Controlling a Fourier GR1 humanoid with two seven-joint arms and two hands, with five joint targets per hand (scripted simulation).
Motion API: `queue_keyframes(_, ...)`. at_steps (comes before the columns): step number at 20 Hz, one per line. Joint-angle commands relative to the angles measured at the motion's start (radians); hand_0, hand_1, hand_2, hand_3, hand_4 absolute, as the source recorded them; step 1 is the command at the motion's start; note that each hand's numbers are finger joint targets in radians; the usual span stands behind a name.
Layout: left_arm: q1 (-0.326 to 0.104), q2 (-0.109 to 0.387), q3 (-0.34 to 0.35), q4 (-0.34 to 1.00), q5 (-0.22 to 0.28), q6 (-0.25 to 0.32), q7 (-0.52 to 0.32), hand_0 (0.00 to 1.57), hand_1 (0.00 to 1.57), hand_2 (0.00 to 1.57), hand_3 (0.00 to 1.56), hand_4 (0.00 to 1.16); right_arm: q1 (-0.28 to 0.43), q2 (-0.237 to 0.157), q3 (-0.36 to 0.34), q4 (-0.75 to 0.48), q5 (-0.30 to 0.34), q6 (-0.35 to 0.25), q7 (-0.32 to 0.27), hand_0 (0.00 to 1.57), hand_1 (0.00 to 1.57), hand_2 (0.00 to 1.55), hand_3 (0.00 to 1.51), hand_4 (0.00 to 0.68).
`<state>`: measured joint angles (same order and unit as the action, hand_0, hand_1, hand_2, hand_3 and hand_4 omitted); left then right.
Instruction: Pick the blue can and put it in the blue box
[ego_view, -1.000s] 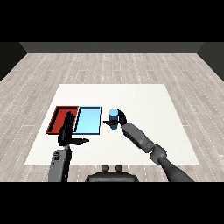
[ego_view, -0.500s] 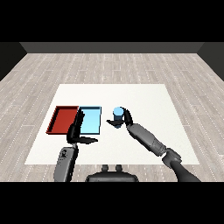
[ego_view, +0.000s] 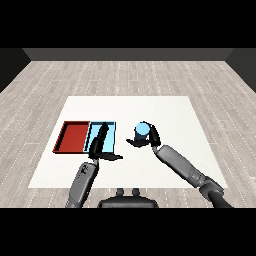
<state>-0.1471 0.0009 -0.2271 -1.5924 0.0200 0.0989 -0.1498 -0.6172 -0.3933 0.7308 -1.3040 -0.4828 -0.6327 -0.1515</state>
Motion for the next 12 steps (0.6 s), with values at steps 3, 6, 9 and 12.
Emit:
queue_keyframes(3, 0.055, -0.001, -0.057, 0.005, -0.005, 0.034, -0.032, 0.0, 0.0, 0.0, 0.0, 0.0, 0.017, 0.064, -0.079, -0.036, 0.135, 0.038, 0.08, 1.51, 1.51, 1.47, 1.4, 0.606)
queue_keyframes(6, -0.045, -0.001, -0.061, 0.001, -0.004, 0.068, 0.067, 0.0, 0.0, 0.0, 0.0, 0.0, -0.041, 0.14, -0.128, 0.045, 0.183, 0.067, 0.099, 1.5, 1.5, 1.46, 1.39, 0.611)
queue_keyframes(9, -0.083, -0.001, -0.123, 0.052, 0.031, 0.106, 0.035, 0.0, 0.0, 0.0, 0.0, 0.0, -0.015, 0.039, -0.136, -0.141, 0.221, 0.061, 0.2, 1.5, 1.5, 1.46, 1.39, 0.585)
queue_keyframes(12, -0.163, -0.001, -0.115, 0.224, 0.104, 0.106, -0.04, 0.0, 0.0, 0.0, 0.0, 0.0, 0.028, 0.025, -0.159, -0.236, 0.242, 0.057, 0.244, 1.47, 1.47, 1.44, 1.38, 0.581)
